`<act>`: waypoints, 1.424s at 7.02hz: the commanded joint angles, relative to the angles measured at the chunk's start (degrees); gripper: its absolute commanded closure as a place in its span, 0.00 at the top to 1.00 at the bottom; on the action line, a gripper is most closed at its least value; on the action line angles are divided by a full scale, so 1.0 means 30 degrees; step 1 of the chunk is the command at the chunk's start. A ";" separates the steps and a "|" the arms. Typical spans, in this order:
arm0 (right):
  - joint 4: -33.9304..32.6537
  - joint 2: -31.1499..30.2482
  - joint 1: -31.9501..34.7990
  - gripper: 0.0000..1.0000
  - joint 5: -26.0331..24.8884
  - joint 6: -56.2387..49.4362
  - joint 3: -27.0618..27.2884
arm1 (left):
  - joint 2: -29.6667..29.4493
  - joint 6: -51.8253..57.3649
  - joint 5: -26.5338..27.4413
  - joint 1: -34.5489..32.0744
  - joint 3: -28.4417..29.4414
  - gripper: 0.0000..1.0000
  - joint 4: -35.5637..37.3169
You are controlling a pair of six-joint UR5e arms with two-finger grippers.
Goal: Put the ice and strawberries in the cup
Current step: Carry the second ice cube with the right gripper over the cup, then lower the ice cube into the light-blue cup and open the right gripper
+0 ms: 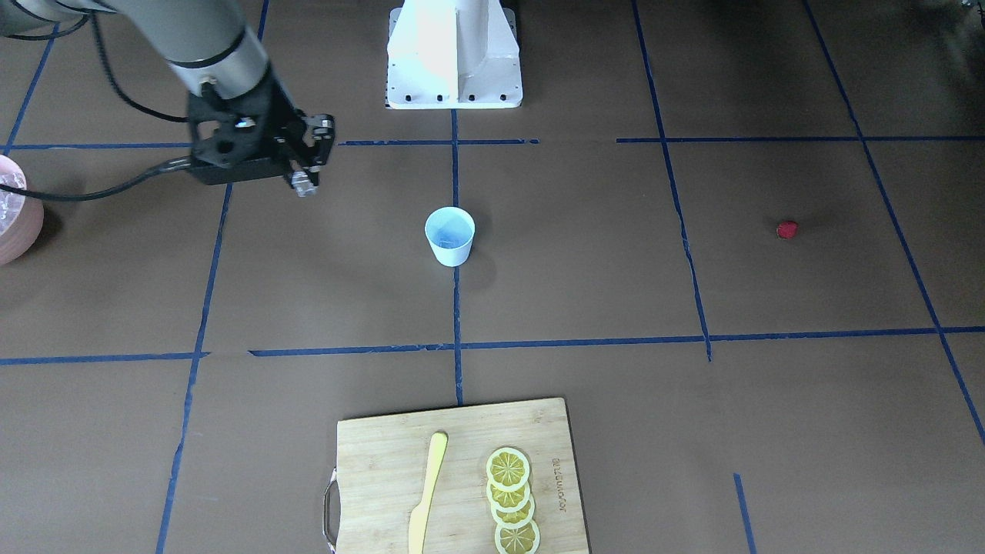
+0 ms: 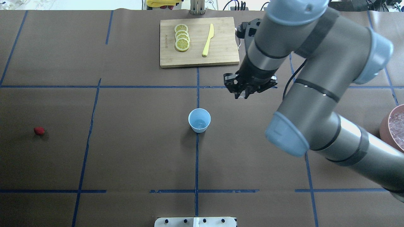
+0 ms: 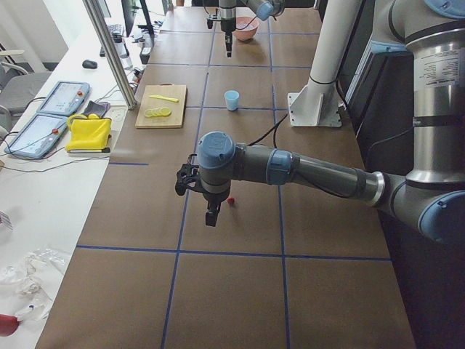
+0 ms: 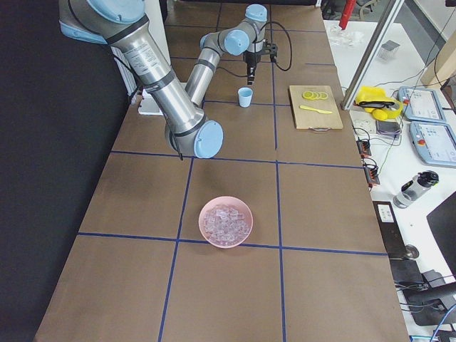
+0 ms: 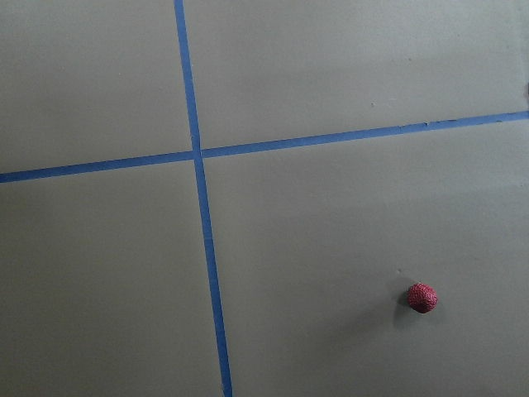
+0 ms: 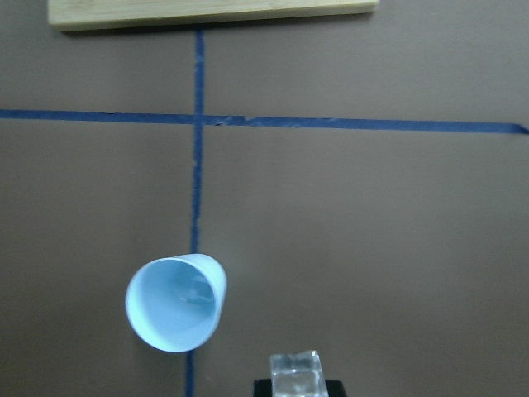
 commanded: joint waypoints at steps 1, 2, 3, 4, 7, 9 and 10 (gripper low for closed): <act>0.1332 0.2109 -0.2824 0.00 -0.2730 0.2426 -0.2554 | 0.0000 0.0000 0.0029 0.0000 0.0031 1.00 0.0000; 0.1420 0.2491 -0.3124 0.00 -0.2972 0.2427 -0.3345 | 0.0000 0.0029 0.0030 0.0000 0.0032 1.00 0.0000; 0.2320 0.3191 -0.3127 0.00 -0.2975 0.2427 -0.5035 | 0.0000 0.0000 0.0030 0.0000 0.0061 1.00 0.0029; 0.2822 0.3343 -0.3156 0.00 -0.3091 0.2398 -0.6067 | 0.0000 0.0029 0.0030 0.0000 0.0119 1.00 0.0030; 0.2827 0.2994 -0.3331 0.01 -0.3267 0.2281 -0.6720 | -0.0029 0.0000 0.0030 0.0000 0.0178 1.00 0.0000; 0.2681 0.2788 -0.3361 0.03 -0.3209 0.2281 -0.6693 | -0.0058 0.0000 0.0030 0.0000 0.0178 1.00 0.0000; 0.2680 0.2672 -0.3332 0.27 -0.3209 0.2310 -0.6635 | -0.0087 0.0029 0.0030 0.0000 0.0149 1.00 0.0000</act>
